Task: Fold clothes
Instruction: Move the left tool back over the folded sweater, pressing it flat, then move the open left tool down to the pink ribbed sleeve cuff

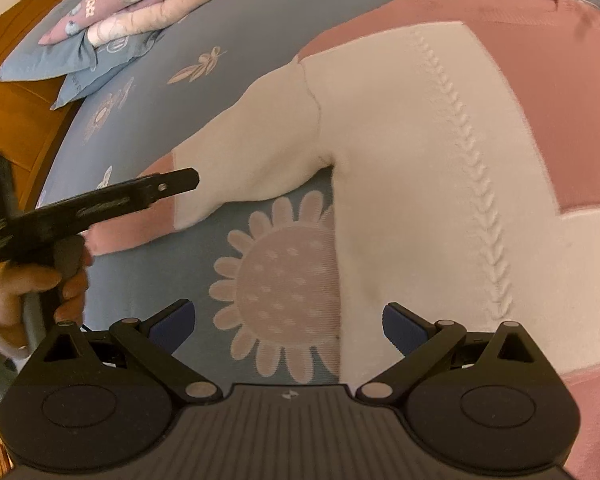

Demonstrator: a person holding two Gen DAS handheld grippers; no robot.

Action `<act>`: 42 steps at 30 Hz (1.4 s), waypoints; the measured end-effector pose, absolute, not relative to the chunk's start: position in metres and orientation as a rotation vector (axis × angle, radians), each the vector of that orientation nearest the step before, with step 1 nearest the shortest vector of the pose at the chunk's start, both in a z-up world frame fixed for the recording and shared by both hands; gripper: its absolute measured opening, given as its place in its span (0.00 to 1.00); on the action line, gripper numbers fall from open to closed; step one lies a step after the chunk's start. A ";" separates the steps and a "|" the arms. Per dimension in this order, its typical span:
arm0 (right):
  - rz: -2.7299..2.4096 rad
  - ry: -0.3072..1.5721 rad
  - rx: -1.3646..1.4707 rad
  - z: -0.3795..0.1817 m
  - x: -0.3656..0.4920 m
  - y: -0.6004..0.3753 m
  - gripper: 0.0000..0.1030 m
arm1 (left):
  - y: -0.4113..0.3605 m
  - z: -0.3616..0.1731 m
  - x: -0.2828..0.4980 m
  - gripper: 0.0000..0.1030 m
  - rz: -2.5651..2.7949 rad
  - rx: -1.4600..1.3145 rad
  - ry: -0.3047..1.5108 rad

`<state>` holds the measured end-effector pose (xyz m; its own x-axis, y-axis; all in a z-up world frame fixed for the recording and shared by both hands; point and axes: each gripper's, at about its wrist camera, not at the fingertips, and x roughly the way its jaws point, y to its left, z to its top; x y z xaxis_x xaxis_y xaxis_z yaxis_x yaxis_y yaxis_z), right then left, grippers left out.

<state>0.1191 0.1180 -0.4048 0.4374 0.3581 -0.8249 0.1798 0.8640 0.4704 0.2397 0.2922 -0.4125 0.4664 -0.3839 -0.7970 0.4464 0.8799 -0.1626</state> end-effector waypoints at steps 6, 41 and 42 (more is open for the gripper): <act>0.146 1.128 0.532 -0.398 0.121 0.131 0.99 | 0.314 -0.424 0.237 0.70 -0.487 0.266 0.919; -0.012 1.090 0.650 -0.409 0.124 0.074 0.99 | 0.175 -0.413 0.355 0.67 -0.956 -0.319 0.963; -0.008 1.090 0.648 -0.408 0.125 0.075 0.99 | 0.166 -0.417 0.356 0.67 -0.958 -0.295 0.962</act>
<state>0.1253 0.0747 -0.4084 0.4812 0.3024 -0.8228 0.3140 0.8168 0.4839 0.3562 0.1661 -0.4168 0.2177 -0.7988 -0.5608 0.5574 0.5735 -0.6003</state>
